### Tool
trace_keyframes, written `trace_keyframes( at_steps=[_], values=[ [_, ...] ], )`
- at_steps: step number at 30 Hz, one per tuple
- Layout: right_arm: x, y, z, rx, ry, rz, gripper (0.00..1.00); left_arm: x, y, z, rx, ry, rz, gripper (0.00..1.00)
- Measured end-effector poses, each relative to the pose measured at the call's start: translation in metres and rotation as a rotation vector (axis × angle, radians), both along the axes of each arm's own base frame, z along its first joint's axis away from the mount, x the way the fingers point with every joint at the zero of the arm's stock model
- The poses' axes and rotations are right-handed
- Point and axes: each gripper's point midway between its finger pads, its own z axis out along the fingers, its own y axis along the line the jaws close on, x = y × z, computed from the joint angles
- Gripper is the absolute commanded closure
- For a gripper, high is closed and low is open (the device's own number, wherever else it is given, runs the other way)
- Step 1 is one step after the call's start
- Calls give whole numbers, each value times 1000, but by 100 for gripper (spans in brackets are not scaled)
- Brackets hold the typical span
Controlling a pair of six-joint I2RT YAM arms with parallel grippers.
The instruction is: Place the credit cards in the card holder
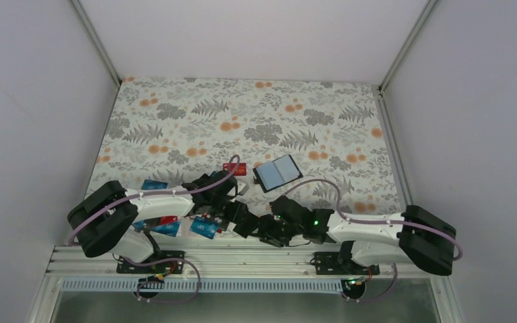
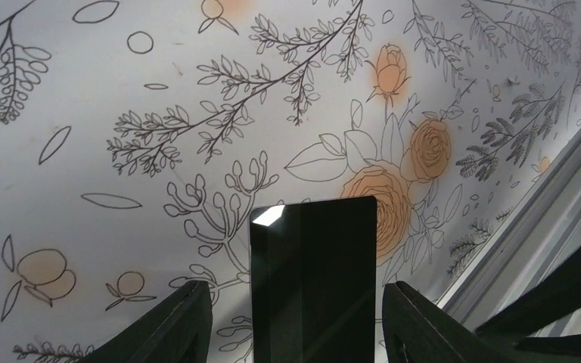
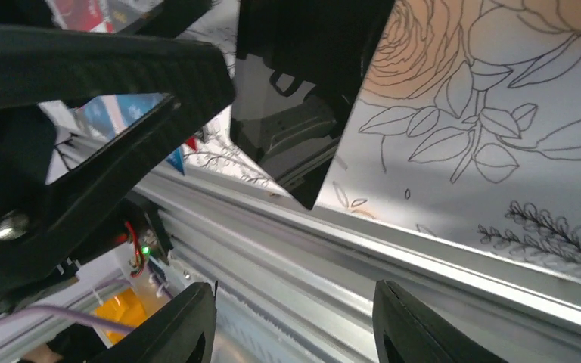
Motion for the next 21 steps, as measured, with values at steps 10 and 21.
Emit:
trace_keyframes(
  at_steps=[10, 21],
  values=[
    [-8, 12, -37, -79, 55, -53, 49, -5, -8, 0, -49, -7, -15, 43],
    [1, 20, -33, -46, 30, -103, 53, -26, -7, 1, -70, 31, -24, 43]
  ],
)
